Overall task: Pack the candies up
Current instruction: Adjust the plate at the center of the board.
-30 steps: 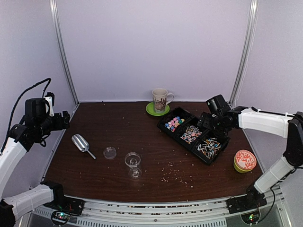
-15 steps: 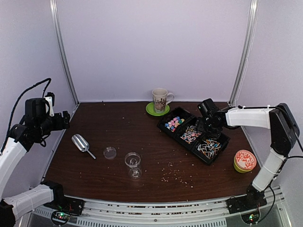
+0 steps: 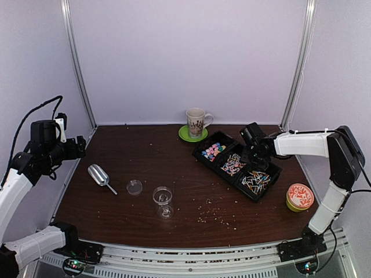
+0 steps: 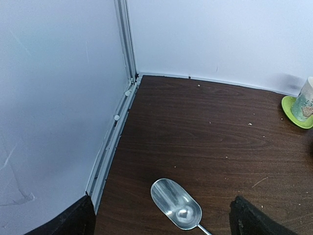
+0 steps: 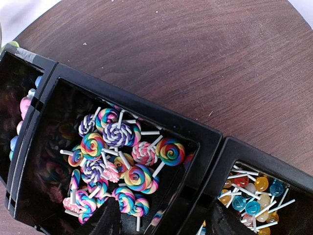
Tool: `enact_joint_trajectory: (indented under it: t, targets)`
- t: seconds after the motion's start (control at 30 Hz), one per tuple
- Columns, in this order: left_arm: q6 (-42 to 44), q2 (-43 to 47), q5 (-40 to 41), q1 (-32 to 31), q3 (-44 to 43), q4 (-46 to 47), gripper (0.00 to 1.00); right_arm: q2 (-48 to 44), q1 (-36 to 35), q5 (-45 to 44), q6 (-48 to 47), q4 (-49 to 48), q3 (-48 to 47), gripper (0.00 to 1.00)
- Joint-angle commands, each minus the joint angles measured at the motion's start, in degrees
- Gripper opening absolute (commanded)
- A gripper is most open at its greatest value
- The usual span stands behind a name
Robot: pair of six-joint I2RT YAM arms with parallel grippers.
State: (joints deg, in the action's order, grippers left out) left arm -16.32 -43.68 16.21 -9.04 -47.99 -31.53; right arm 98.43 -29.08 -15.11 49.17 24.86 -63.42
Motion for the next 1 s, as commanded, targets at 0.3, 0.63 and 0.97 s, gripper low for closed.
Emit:
enact_joint_trajectory:
  t: [0.3, 0.63, 0.97]
  targets:
    - [-0.6, 0.5, -0.8, 0.5, 0.3, 0.9, 0.98, 0.2, -2.7, -3.1, -3.4, 0.6, -0.9, 0.44]
    - [-0.6, 0.5, -0.8, 0.5, 0.3, 0.8, 0.98, 0.7, -5.8, -4.1, -8.2, 1.3, -3.4, 0.4]
    - [-0.6, 0.5, -1.0, 0.6, 0.4, 0.9, 0.98, 6.0, -9.9, -4.5, -16.1, 5.0, -12.6, 0.38]
